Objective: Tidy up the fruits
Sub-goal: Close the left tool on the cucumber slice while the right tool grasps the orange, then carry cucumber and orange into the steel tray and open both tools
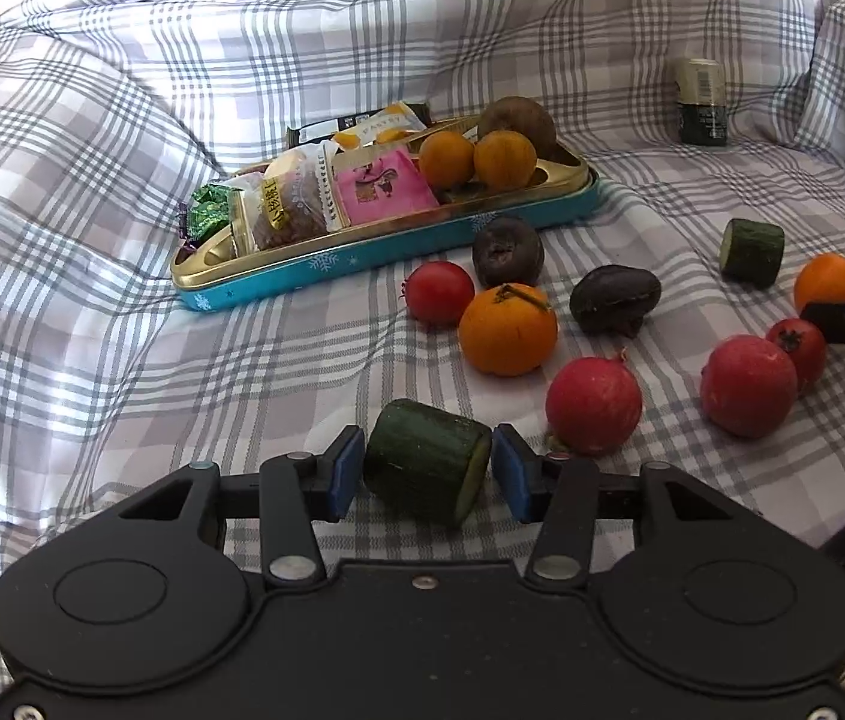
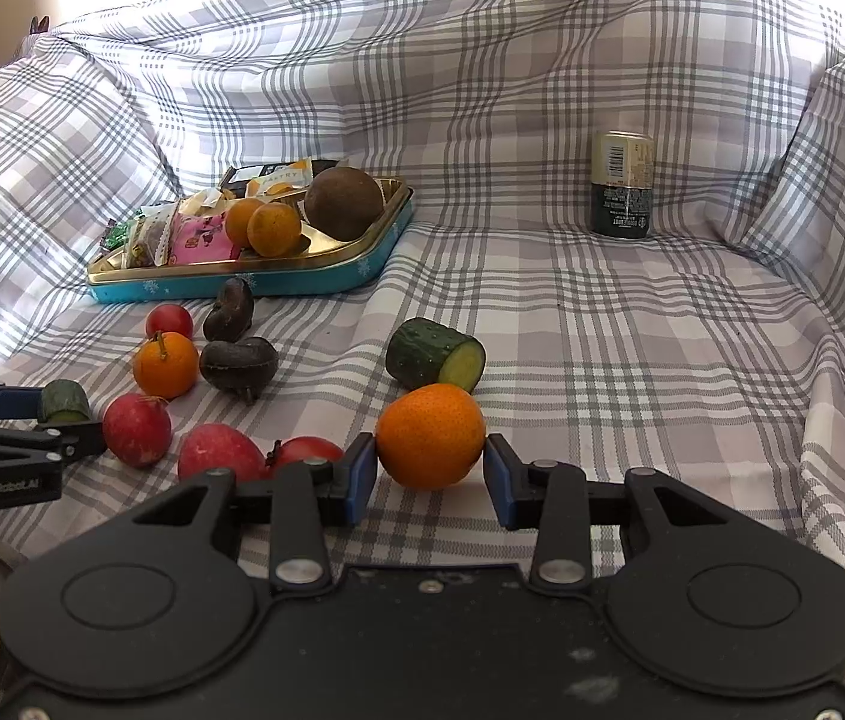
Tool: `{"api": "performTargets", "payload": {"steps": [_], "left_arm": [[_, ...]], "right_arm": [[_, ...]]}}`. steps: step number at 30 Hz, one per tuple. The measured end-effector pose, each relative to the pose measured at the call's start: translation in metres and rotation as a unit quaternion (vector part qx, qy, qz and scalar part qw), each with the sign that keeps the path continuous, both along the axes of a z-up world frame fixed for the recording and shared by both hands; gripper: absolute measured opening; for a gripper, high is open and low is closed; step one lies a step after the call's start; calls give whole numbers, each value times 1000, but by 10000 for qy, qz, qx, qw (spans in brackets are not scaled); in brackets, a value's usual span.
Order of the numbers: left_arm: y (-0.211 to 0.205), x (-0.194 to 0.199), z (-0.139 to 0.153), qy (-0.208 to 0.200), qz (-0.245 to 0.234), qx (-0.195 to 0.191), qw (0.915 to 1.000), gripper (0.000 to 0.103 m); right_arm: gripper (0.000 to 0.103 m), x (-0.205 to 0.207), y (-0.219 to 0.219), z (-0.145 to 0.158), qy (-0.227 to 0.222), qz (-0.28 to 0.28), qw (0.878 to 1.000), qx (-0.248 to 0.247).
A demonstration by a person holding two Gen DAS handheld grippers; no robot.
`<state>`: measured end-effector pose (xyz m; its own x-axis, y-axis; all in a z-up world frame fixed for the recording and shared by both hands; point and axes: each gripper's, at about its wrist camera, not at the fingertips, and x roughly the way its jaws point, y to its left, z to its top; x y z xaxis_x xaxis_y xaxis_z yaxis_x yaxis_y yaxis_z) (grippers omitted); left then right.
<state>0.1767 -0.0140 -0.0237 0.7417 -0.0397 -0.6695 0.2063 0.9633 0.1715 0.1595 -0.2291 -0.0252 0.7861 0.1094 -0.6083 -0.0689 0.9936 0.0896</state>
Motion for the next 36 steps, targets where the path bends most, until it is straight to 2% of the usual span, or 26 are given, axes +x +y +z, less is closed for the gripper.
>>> {"api": "performTargets", "payload": {"steps": [3, 9, 14, 18, 25, 28, 36], "left_arm": [[1, 0, 1, -65, -7, -65, 10000, 52], [2, -12, 12, -339, 165, -278, 9989, 50], [9, -37, 25, -337, 337, -817, 9955, 50], [10, -65, 28, -412, 367, -905, 9944, 50], [15, -102, 29, -367, 386, -1090, 9926, 50], [16, -113, 30, -453, 443, -1085, 9921, 50], [18, -142, 32, -505, 538, -1308, 9886, 50]], "right_arm": [[40, 0, 0, 0, -8, -14, 10000, -20], [40, -2, -1, 0, -95, -72, 9999, -98], [40, -7, -1, 3, -241, -135, 9995, -157], [40, -15, 1, 8, -435, -133, 9987, -207], [40, -43, 1, 23, -734, -215, 9971, 16], [40, -60, -5, 26, -725, -398, 9963, 248], [40, -107, -10, 29, -635, -506, 9958, 429]]}}
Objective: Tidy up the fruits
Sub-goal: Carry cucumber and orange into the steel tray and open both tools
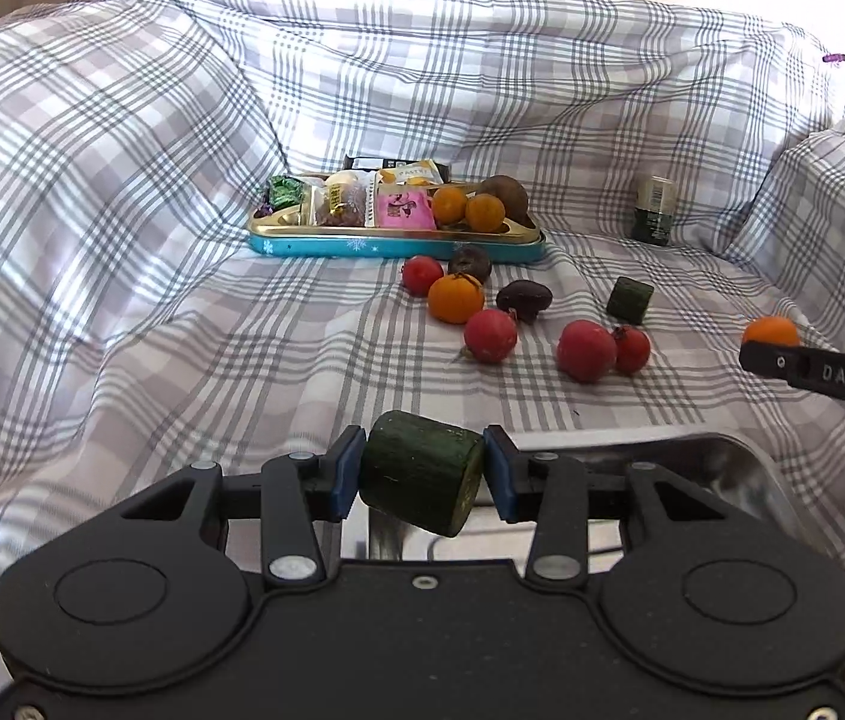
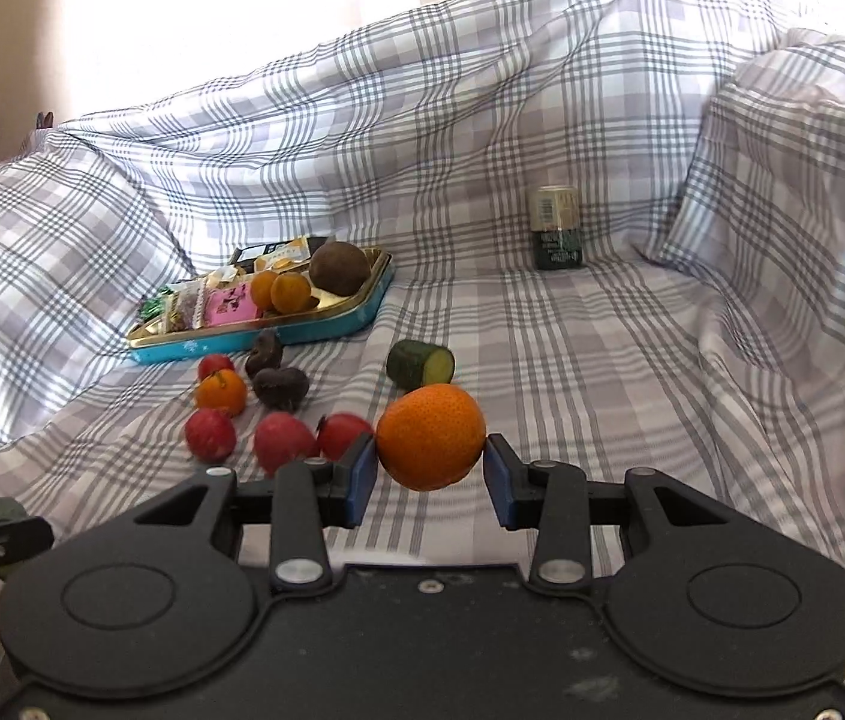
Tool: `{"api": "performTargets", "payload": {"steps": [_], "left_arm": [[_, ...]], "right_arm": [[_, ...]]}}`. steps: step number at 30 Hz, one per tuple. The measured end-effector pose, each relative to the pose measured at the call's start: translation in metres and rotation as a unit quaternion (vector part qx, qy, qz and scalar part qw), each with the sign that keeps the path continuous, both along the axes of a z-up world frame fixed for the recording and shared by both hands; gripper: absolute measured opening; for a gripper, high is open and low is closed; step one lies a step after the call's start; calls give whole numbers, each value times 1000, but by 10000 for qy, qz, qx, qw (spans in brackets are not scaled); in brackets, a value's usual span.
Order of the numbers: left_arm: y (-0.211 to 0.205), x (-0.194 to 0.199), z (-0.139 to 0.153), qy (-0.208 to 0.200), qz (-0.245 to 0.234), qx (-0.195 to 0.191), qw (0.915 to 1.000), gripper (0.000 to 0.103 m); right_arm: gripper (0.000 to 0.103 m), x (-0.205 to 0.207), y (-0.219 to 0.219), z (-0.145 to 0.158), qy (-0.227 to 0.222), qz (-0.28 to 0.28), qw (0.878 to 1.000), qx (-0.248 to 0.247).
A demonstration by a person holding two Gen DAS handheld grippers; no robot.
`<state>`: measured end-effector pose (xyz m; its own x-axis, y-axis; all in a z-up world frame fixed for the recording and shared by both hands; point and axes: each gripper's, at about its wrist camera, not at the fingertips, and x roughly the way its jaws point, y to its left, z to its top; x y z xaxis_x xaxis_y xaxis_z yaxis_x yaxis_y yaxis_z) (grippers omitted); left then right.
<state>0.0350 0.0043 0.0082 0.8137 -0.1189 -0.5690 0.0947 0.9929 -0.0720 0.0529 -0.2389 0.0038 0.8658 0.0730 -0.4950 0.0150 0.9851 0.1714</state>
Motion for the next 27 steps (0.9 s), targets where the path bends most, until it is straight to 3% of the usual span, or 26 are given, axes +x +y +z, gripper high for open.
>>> {"api": "performTargets", "payload": {"steps": [16, 27], "left_arm": [[-8, -46, -9, -1, 61, -126, 9999, 50], [-10, -42, -16, 147, 60, -62, 9999, 50]], "right_arm": [[40, -91, 35, 0, -106, 622, 9979, -128], [41, -96, 44, -7, -3, 795, 9966, -195]]}}
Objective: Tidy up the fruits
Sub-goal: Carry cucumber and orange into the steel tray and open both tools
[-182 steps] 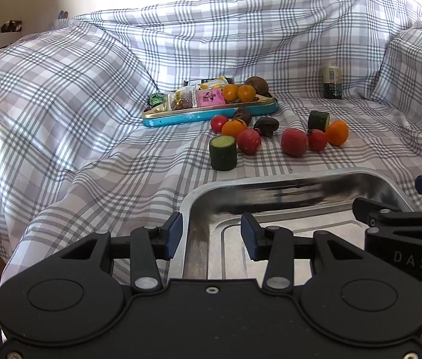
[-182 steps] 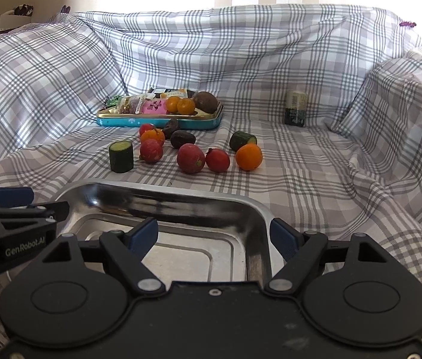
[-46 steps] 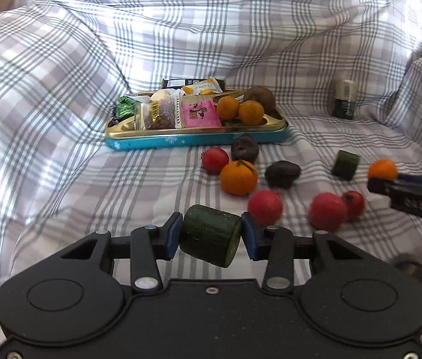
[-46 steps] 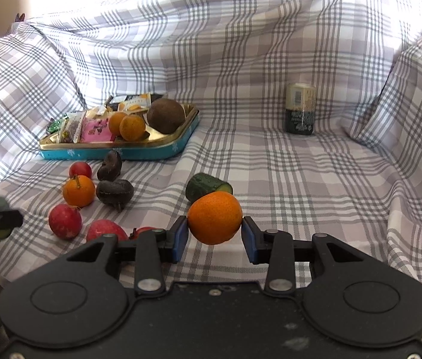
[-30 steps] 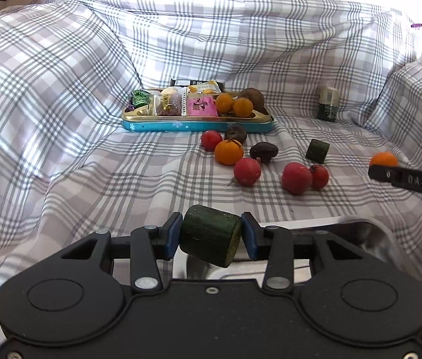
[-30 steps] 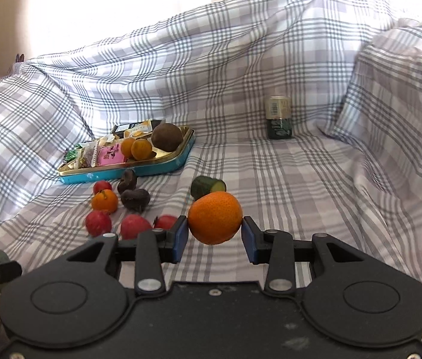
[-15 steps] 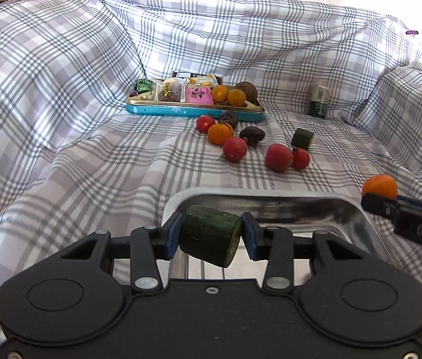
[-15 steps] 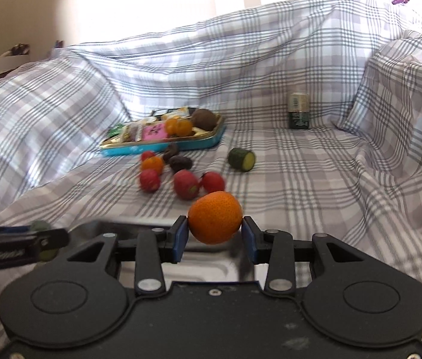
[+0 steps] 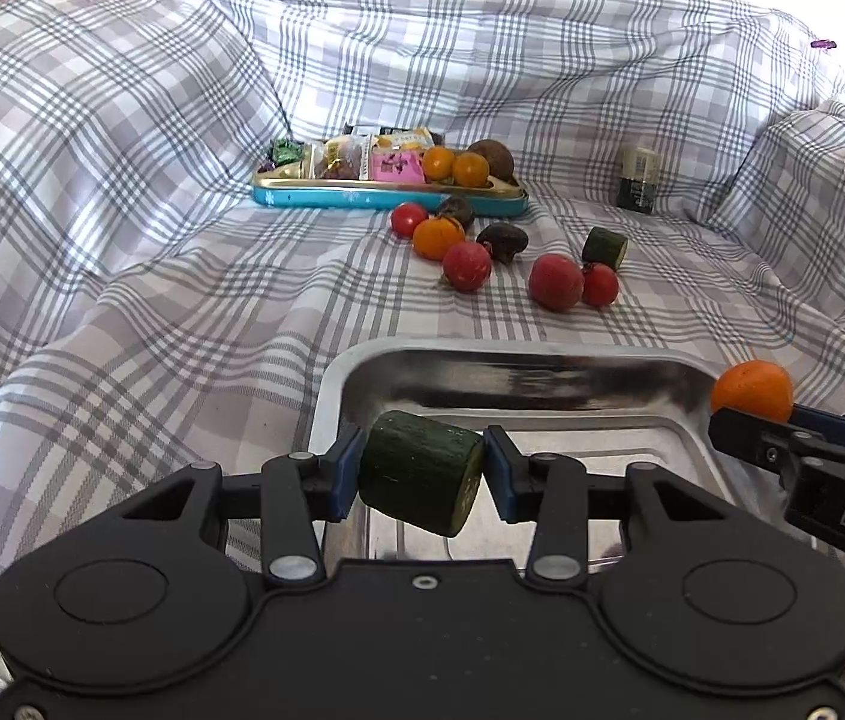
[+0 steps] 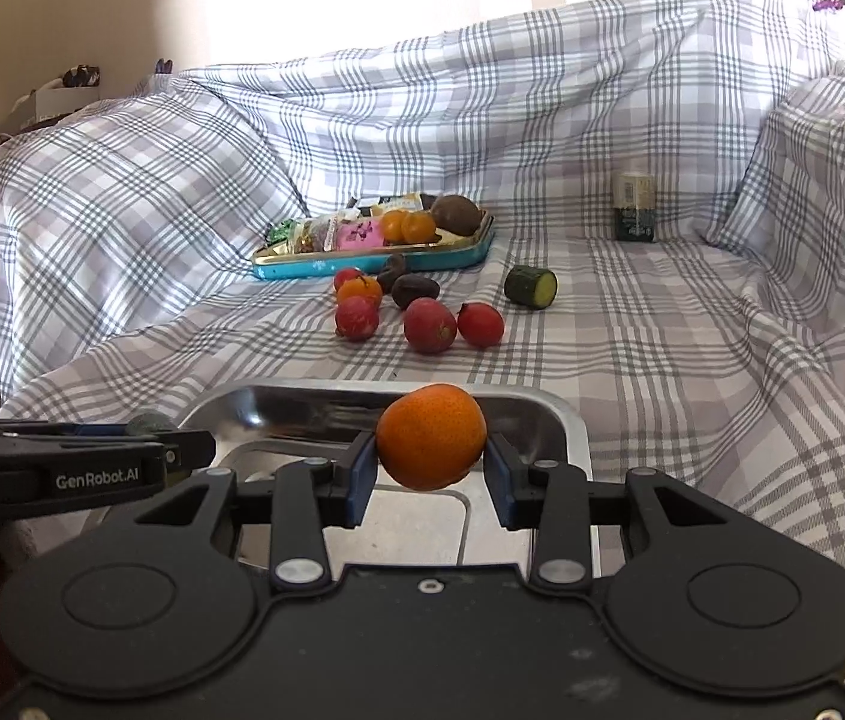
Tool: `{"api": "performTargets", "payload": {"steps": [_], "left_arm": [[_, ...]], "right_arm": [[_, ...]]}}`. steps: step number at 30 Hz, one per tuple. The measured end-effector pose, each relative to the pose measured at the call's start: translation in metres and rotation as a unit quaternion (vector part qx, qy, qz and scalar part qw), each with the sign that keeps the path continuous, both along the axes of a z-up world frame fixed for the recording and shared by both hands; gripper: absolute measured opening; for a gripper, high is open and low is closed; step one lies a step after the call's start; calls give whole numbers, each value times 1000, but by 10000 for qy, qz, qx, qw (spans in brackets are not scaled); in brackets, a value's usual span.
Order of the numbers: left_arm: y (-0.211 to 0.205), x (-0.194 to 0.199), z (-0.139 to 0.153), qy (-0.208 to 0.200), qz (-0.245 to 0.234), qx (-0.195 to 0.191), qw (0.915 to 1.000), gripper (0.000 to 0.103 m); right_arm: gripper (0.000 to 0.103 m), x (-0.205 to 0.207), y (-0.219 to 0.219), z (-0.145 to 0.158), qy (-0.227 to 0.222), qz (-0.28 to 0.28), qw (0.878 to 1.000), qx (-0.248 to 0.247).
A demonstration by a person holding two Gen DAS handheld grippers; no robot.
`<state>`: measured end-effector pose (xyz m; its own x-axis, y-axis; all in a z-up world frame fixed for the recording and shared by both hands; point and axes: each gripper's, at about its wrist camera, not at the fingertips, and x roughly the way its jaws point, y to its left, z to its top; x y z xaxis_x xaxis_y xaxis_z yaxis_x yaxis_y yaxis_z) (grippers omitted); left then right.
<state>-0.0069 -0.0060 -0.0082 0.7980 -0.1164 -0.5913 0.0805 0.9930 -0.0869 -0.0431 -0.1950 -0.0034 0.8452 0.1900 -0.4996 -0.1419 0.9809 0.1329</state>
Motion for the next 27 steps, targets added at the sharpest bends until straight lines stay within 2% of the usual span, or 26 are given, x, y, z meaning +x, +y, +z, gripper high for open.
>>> {"api": "performTargets", "payload": {"steps": [11, 21, 27], "left_arm": [[-3, 3, -3, 184, -53, 6, 9998, 51], [-3, 1, -1, 142, -99, -1, 9998, 51], [-8, 0, -1, 87, -152, 140, 9997, 53]], "right_arm": [[41, 2, 4, -2, 72, 6, 10000, -32], [42, 4, 2, -3, 151, -7, 9999, -7], [42, 2, 2, -2, 104, 0, 9999, -25]]}}
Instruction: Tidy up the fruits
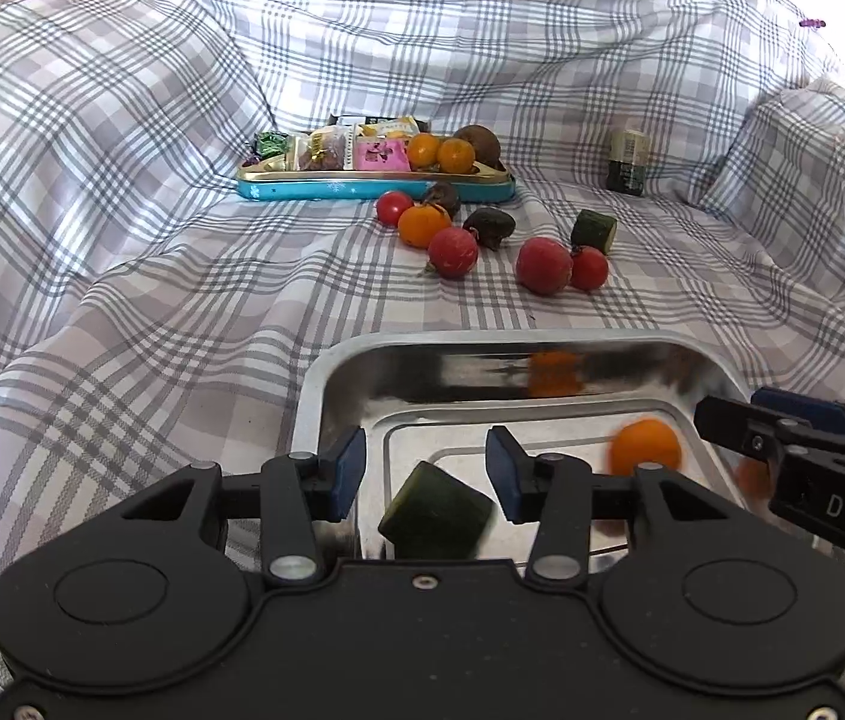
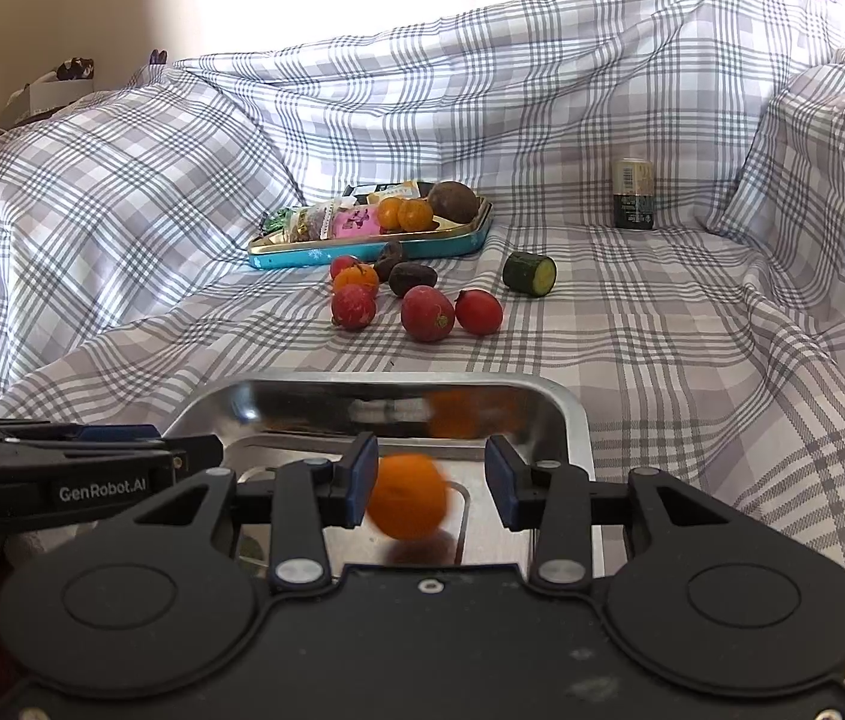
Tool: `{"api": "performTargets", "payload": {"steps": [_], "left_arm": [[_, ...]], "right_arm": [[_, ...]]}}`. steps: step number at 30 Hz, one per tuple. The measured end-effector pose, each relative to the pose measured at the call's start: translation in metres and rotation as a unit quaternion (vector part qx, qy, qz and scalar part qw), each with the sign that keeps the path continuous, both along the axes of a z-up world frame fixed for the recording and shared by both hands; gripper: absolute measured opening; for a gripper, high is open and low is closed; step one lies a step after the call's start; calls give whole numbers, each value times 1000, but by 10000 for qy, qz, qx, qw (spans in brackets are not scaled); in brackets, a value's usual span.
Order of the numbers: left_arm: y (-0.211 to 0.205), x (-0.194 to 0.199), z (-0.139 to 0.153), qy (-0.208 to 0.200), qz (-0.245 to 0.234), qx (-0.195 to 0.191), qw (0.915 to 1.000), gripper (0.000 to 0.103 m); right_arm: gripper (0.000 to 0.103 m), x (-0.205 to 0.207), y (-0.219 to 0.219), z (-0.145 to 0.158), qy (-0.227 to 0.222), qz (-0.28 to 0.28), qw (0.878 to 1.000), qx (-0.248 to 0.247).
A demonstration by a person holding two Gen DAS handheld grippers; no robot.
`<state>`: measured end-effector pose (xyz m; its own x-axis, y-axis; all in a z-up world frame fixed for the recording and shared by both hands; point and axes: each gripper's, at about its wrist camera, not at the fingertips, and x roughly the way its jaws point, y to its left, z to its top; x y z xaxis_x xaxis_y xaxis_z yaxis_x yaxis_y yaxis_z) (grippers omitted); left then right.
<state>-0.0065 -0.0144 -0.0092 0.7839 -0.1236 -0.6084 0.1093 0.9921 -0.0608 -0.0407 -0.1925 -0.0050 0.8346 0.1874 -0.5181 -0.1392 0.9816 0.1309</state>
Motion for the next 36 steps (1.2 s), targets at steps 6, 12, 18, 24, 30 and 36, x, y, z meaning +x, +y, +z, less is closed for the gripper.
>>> {"api": "performTargets", "payload": {"steps": [6, 12, 18, 24, 30, 36], "left_arm": [[1, 0, 0, -20, 18, -44, 10000, 53], [5, 2, 0, 35, 83, -131, 9999, 53], [4, 2, -1, 43, 81, -92, 9999, 53], [4, 2, -1, 45, 78, -86, 9999, 53], [4, 2, -1, 49, 78, -84, 9999, 53], [4, 2, -1, 48, 78, -83, 9999, 53]], "right_arm": [[42, 0, 0, 0, -5, 2, 10000, -8], [42, 0, -1, 0, -15, 3, 10000, -3], [42, -1, -1, 1, -17, 7, 10000, 2], [42, -1, -1, 1, -15, 5, 10000, 1], [42, -1, -1, 1, -17, 6, 10000, -1], [42, -1, -1, 1, -18, 7, 10000, -4]]}}
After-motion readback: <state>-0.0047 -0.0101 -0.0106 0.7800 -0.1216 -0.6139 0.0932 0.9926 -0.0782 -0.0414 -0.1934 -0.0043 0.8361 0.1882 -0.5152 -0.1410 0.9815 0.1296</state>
